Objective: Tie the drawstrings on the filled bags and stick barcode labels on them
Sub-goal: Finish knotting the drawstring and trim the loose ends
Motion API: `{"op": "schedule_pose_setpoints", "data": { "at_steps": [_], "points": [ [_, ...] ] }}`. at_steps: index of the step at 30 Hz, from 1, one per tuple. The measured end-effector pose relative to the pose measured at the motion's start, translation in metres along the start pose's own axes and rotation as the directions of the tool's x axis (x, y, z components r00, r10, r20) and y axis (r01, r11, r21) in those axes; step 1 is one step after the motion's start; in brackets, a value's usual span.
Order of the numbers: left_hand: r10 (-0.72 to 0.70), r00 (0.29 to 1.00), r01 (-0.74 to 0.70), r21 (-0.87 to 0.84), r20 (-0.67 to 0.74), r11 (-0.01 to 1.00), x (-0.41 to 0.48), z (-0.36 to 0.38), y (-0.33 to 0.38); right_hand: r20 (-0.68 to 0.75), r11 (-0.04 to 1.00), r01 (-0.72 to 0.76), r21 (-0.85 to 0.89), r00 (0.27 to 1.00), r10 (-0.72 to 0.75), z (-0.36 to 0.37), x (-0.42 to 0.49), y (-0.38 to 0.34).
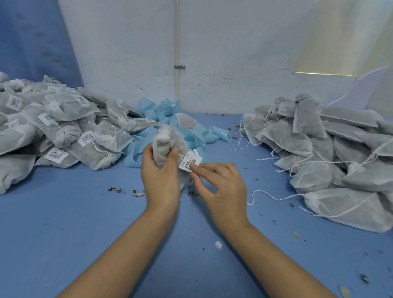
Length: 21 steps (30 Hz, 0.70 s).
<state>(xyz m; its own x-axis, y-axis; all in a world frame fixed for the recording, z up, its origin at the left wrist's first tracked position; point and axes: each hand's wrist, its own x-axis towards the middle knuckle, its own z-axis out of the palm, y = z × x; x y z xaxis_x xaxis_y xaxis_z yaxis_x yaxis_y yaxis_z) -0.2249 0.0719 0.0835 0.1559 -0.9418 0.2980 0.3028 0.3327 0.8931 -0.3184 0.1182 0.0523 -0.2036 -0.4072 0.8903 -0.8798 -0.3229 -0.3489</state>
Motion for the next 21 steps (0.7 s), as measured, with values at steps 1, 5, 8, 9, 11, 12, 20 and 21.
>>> {"op": "schedule_pose_setpoints", "data": {
  "at_steps": [1, 5, 8, 9, 11, 12, 20, 21],
  "points": [
    [-0.004, 1.000, 0.004, -0.011, 0.005, 1.000, 0.000, 0.000, 0.000, 0.009, 1.000, 0.004, -0.013, 1.000, -0.004, 0.000, 0.000, 0.000],
    [-0.041, 0.999, 0.041, -0.041, 0.024, 0.998, 0.000, 0.000, -0.001, 0.047, 1.000, 0.000, -0.031, 0.999, 0.002, 0.000, 0.000, 0.001],
    [-0.105, 0.993, 0.109, -0.062, 0.060, 0.992, 0.003, -0.001, 0.000, 0.102, 0.998, -0.061, 0.017, 0.993, 0.059, -0.003, 0.000, 0.000],
    [-0.131, 0.988, 0.136, -0.061, 0.078, 0.989, 0.004, -0.002, 0.000, 0.118, 0.990, -0.127, 0.062, 0.986, 0.119, -0.003, 0.001, 0.000],
    [-0.188, 0.974, 0.194, -0.034, 0.128, 0.980, 0.007, -0.004, 0.001, 0.152, 0.944, -0.293, 0.150, 0.950, 0.271, -0.004, 0.003, 0.000],
    [-0.214, 0.964, 0.218, -0.010, 0.160, 0.976, 0.008, -0.005, 0.000, 0.178, 0.906, -0.376, 0.193, 0.922, 0.345, -0.005, 0.004, 0.001],
    [-0.300, 0.867, 0.307, 0.046, 0.398, 0.950, 0.007, -0.004, 0.000, 0.575, 0.237, -0.793, 0.561, 0.579, 0.578, -0.008, 0.011, 0.008],
    [-0.300, 0.854, 0.310, 0.049, 0.426, 0.950, 0.007, -0.005, 0.000, 0.559, 0.200, -0.785, 0.586, 0.571, 0.601, -0.008, 0.013, 0.009]
  ]
}}
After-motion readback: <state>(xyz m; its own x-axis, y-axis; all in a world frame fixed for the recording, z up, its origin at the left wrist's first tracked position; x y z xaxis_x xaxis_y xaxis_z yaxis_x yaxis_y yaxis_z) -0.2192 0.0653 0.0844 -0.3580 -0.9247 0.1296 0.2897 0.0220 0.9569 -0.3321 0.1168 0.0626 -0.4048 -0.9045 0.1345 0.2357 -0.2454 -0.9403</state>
